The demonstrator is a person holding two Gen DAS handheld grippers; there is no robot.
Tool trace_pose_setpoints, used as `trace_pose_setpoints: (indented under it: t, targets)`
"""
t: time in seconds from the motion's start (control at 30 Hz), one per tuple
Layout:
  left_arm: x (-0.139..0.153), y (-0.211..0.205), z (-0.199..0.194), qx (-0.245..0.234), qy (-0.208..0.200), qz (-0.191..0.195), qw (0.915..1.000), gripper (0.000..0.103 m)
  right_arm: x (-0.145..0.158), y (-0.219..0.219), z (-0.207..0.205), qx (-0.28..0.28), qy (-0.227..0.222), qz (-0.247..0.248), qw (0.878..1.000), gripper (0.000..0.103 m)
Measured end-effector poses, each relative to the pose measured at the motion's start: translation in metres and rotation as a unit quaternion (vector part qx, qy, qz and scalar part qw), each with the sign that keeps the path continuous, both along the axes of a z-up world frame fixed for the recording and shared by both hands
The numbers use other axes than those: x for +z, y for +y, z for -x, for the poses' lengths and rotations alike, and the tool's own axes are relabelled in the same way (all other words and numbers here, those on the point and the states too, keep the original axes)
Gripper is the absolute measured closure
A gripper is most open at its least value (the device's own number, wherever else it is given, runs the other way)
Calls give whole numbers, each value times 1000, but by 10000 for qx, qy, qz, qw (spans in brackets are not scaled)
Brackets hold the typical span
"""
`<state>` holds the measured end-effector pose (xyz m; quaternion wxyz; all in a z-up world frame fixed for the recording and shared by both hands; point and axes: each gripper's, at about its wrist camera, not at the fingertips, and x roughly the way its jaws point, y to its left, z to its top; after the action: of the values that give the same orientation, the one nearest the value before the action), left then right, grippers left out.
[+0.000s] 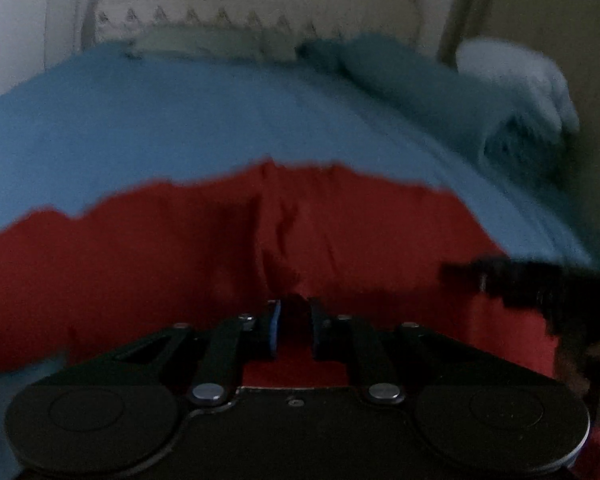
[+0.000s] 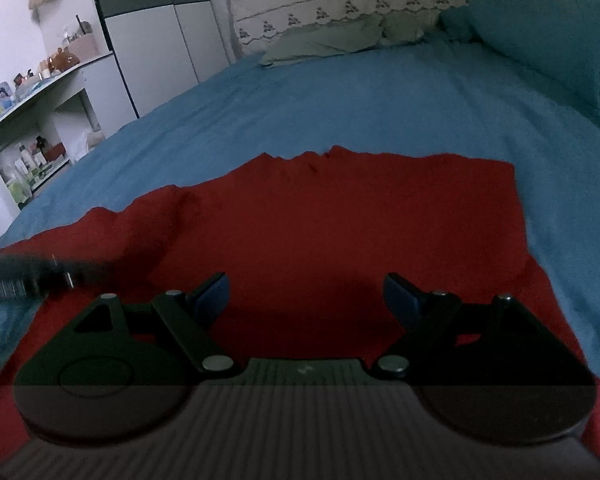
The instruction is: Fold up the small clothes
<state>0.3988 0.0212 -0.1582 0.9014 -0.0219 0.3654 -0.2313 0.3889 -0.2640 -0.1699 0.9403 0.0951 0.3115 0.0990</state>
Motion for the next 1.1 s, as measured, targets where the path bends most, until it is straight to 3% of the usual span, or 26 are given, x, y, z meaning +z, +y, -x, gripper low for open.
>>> trace_pose_setpoints:
  t: [0.1, 0.23, 0.37, 0.43, 0.57, 0.67, 0.73, 0.77, 0.93, 1.1]
  targets:
    - [-3, 5, 11, 76, 19, 53, 10000, 47, 1, 0, 3, 22, -29, 0, 10000, 4]
    - [9, 11, 13, 245, -258, 185, 9992, 43, 3, 0, 6, 65, -65, 20, 10000, 4]
    - [14, 10, -3, 432, -243, 194, 9986, 40, 3, -2, 7, 41, -63, 0, 10000, 4]
    - [12, 4, -11, 410, -248, 151, 9987, 44, 3, -2, 7, 30, -64, -22, 10000, 4]
    - [4, -8, -21, 258, -153, -210, 9993, 66, 3, -2, 8, 39, -60, -12, 10000, 4]
    - [-3, -12, -26, 309, -67, -392, 9987, 74, 3, -3, 9, 36, -46, -9, 10000, 4]
    - [-5, -11, -27, 350, -30, -461, 9983, 84, 2, -4, 9, 26, -42, -26, 10000, 4]
    - [-5, -11, -27, 361, -22, -493, 9981, 97, 2, -5, 9, 26, -41, -28, 10000, 4]
    - [16, -2, -31, 193, -146, -615, 9978, 100, 2, -6, 9, 36, -71, 22, 10000, 4]
    - [39, 21, -61, 160, -546, -1480, 9874, 100, 2, -11, 6, 17, -95, 95, 9999, 4]
